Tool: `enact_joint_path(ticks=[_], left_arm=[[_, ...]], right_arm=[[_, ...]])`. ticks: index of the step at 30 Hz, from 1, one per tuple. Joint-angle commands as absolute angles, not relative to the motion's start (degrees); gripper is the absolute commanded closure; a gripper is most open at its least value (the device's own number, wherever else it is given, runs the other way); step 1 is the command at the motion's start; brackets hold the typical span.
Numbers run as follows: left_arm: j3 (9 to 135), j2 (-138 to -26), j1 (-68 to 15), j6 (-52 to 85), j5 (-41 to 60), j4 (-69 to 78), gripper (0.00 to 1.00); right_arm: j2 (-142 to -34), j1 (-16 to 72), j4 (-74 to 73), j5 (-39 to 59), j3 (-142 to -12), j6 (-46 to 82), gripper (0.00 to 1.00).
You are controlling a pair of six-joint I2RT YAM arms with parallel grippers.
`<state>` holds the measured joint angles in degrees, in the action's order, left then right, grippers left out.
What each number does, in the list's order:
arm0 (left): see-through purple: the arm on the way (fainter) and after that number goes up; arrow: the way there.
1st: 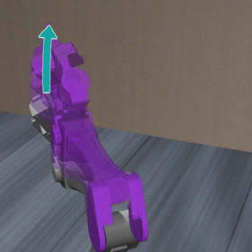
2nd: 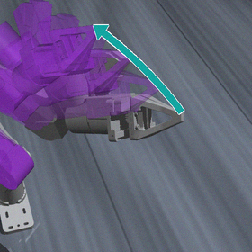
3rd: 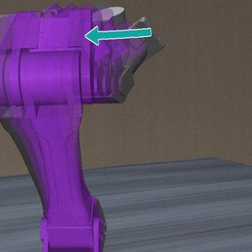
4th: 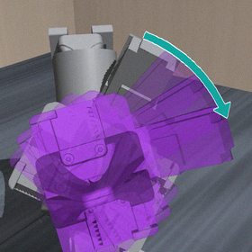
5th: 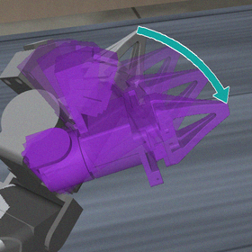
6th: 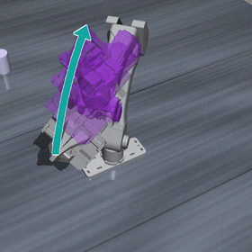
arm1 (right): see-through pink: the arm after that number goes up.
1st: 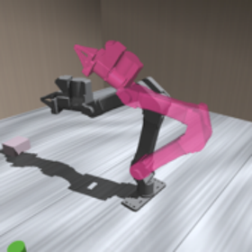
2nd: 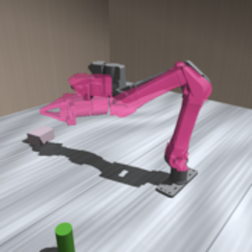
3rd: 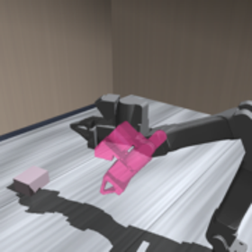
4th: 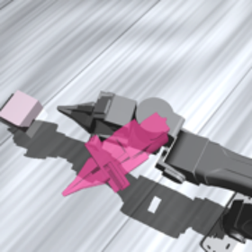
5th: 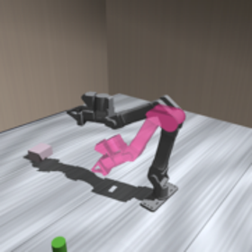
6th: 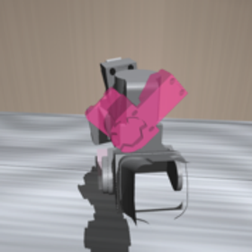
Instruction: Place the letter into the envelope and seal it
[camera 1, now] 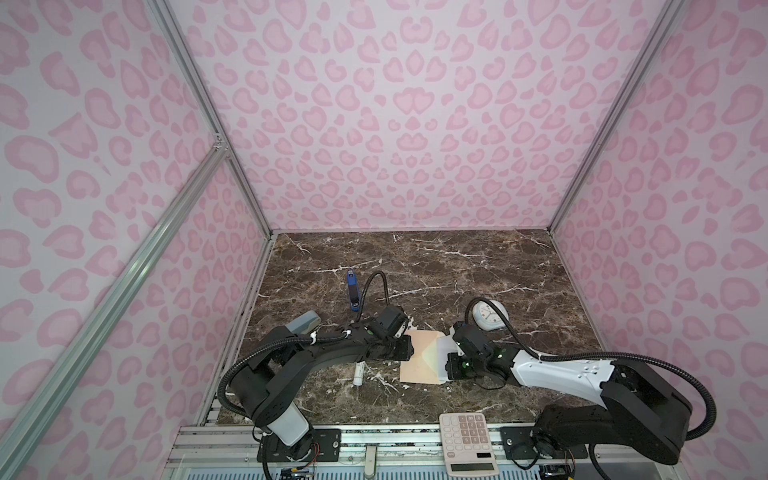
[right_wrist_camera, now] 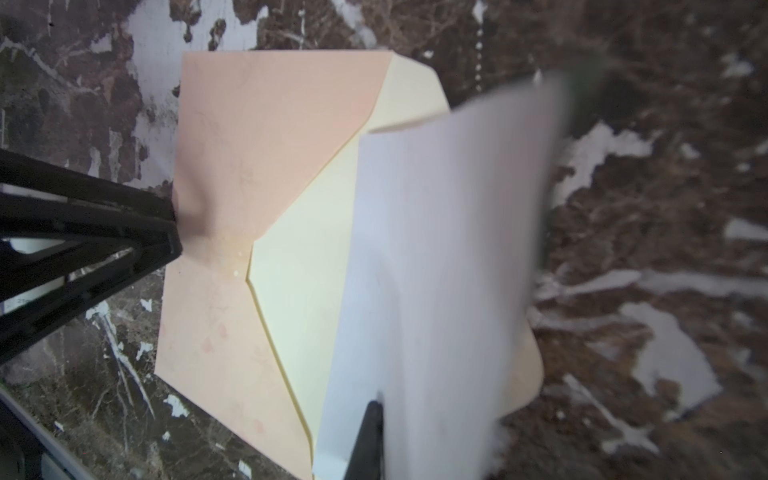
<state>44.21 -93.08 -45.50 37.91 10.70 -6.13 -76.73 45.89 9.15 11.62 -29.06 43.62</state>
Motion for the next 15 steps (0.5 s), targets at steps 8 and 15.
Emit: enact_joint_path(ticks=[8, 15], left_arm=[[43.6, -93.9, -45.5, 37.6, 9.5, -11.4, 0.62], [44.3, -93.3, -45.5, 36.8, 8.1, -13.2, 0.59]], right_arm=[[-79.2, 45.0, 5.9, 15.0, -29.0, 46.8, 1.0], [-77.7, 44.3, 8.8, 15.2, -29.8, 46.2, 1.0]])
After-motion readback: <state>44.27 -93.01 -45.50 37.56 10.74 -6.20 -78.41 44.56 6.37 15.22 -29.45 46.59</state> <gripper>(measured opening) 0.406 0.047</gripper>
